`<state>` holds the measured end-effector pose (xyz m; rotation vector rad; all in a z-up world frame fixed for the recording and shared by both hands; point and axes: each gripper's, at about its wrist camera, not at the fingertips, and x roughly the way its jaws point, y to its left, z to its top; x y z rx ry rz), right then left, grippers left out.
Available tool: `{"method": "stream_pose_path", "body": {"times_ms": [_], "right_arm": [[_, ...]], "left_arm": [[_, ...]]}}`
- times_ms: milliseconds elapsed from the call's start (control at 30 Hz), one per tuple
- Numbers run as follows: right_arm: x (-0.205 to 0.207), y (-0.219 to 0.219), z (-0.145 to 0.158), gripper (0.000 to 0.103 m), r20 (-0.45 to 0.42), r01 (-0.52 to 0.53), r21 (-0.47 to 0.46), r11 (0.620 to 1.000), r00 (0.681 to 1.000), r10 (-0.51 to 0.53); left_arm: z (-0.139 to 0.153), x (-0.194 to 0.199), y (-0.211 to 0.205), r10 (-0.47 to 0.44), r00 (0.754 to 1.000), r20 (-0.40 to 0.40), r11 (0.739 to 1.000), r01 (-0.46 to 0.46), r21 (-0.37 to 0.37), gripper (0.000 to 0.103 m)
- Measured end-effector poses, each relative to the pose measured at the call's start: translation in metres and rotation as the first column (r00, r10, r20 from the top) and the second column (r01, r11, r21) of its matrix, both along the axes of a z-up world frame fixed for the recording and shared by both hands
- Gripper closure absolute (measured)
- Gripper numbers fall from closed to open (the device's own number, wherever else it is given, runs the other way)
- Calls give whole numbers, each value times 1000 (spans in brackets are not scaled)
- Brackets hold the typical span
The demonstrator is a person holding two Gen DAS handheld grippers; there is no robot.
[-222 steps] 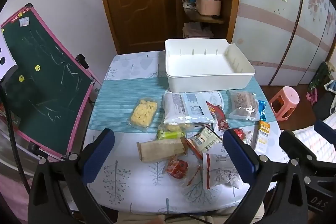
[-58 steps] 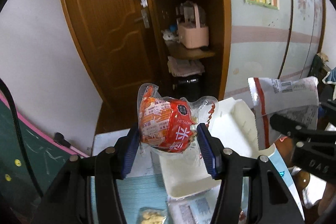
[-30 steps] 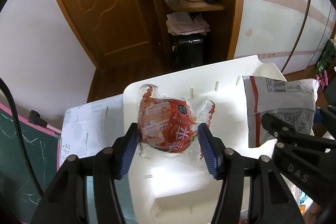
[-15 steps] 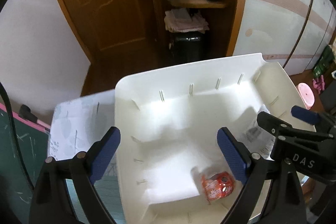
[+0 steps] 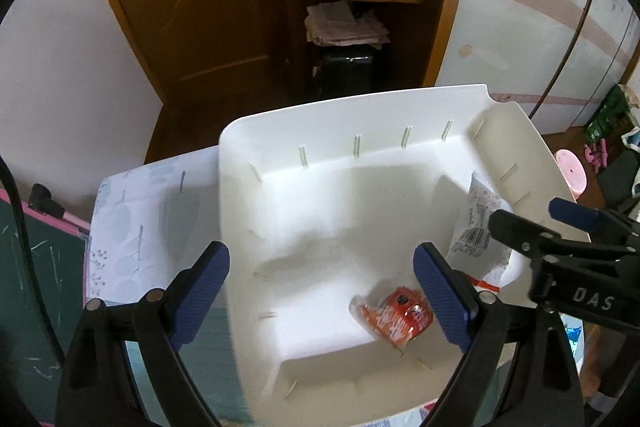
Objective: Organize snacks
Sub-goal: 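Withdraw both grippers from the basket back over the table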
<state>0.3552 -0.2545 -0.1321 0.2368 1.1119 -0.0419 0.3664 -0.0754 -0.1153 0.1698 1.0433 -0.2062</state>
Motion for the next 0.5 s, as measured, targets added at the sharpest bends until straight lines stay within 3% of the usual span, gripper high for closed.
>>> {"method": "stream_pose_path", "body": {"times_ms": [267, 500], "right_arm": [[-27, 5, 47, 13, 50, -15, 68, 998, 999, 12], [-67, 22, 111, 13, 148, -89, 18, 996, 985, 86]], "left_arm": [[45, -31, 19, -20, 998, 56, 1000, 18, 22, 10], [113, -82, 47, -43, 983, 180, 999, 38, 32, 10]]}}
